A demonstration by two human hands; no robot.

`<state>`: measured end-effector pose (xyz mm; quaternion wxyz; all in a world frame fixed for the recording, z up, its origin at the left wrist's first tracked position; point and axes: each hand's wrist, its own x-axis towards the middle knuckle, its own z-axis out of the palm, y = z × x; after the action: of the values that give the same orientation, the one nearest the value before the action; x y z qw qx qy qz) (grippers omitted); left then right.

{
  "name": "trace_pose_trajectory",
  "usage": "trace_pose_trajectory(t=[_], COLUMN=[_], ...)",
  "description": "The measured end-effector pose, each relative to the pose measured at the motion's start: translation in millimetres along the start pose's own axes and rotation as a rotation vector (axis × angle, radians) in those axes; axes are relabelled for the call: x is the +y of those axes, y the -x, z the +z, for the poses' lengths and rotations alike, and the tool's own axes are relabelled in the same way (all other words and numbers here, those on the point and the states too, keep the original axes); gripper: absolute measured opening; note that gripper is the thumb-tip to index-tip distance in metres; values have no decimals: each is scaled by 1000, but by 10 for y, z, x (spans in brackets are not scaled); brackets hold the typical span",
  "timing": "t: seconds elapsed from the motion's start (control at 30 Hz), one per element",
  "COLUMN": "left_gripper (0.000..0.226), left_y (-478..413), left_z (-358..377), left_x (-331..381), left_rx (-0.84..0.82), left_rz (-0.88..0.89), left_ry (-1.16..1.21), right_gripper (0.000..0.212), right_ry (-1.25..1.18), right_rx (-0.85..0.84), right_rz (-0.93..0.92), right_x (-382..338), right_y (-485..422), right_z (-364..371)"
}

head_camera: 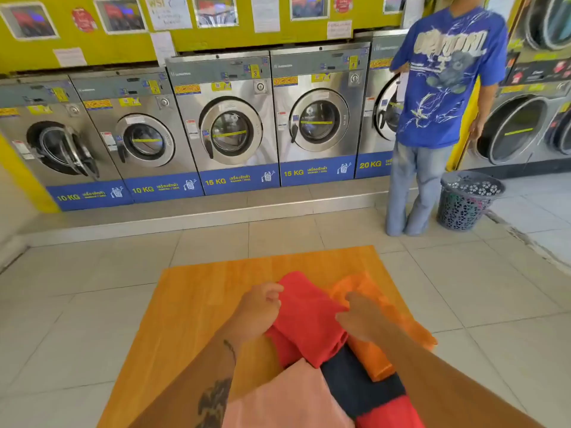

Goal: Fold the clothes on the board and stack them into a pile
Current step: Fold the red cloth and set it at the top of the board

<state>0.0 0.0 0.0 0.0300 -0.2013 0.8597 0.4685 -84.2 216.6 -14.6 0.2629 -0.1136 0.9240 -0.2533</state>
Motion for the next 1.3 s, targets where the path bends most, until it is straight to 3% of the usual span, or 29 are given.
trace_pose_trajectory(t=[0.1,0.27,0.4,0.5,0.7,0.87,1.0,1.13,1.3], left_gripper=[38,38,40,49,57,82,84,67,52], left_y=[-251,-748,-1171,-1398,-1652,-1587,-1432,-1146,-752], left_z=[8,29,77,144,234,164,-63,-634,-1330], left_x=[-163,-427,-597,-646,-636,-547,-634,-904,-1334], left_rx=[-43,-110,-130,-196,-282,-382,-282,-94,156], left_rz=[-31,53,127,127,56,-48,-88,-74,22], left_ry=[25,-51,-126,-149,-346,-126,164,419,387], right_gripper=[65,59,38,33,48,55,58,55,51], right_ry=[18,29,-119,-172,-302,-440,-550,-596,-630], right_rx=[119,146,233,311,339,416,408,329,215], right_rz=[83,250,203,164,129,13,-111,-167,-189], right_x=[-36,-111,-90,-101,-111,-249,-501,-873,-1444], right_y=[-65,-112,-208,-220,-191,-176,-285,-484,-876], right_z=[115,317,406,464,617,548,418,399,685])
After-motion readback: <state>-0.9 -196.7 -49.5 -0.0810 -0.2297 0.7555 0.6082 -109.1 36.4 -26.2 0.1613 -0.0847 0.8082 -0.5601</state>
